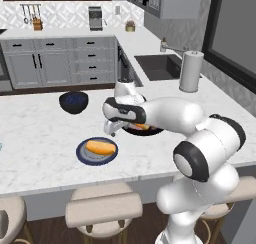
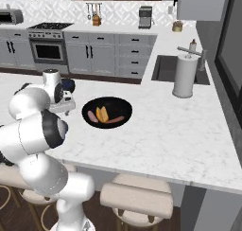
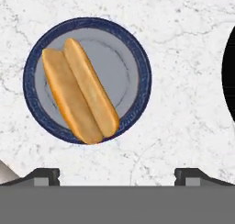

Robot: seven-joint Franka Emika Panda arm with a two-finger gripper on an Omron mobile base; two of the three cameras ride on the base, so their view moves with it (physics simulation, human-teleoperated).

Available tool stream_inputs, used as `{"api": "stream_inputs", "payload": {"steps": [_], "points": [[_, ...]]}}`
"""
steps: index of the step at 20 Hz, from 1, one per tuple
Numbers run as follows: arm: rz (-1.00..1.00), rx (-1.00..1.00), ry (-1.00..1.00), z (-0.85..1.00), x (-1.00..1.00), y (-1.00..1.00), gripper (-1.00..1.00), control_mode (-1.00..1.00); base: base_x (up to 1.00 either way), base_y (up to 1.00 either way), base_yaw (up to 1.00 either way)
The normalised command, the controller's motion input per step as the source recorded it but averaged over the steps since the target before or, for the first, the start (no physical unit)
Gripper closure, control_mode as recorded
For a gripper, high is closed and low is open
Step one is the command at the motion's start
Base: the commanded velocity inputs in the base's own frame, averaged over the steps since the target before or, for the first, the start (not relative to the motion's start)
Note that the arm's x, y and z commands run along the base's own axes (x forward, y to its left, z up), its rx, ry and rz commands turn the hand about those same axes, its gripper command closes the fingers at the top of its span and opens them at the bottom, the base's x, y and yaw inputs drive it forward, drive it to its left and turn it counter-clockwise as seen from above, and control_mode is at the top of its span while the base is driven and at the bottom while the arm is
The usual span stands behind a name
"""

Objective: Place one bun and one sausage from the bowl on each plate.

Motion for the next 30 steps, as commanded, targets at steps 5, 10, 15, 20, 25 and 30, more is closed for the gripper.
{"api": "stream_inputs", "payload": {"steps": [5, 10, 15, 20, 25, 30], "points": [[-0.43, 0.02, 0.08, 0.12, 0.24, -1.0, -1.0, -1.0, 0.0, 0.0, 0.0], [-0.41, 0.0, 0.09, 0.02, 0.65, -1.0, -1.0, -1.0, 0.0, 0.0, 0.0], [-0.22, 0.0, 0.12, -0.03, 1.0, -0.78, -1.0, -1.0, 0.0, 0.0, 0.0], [-0.02, 0.0, 0.03, -0.16, 0.84, -0.11, -1.0, -1.0, 0.0, 0.0, 0.0], [0.0, 0.0, 0.0, -0.44, 0.28, 0.09, -1.0, -1.0, 0.0, 0.0, 0.0], [0.03, 0.01, 0.01, -0.27, 0.06, 0.03, -1.0, -1.0, 0.0, 0.0, 0.0]]}}
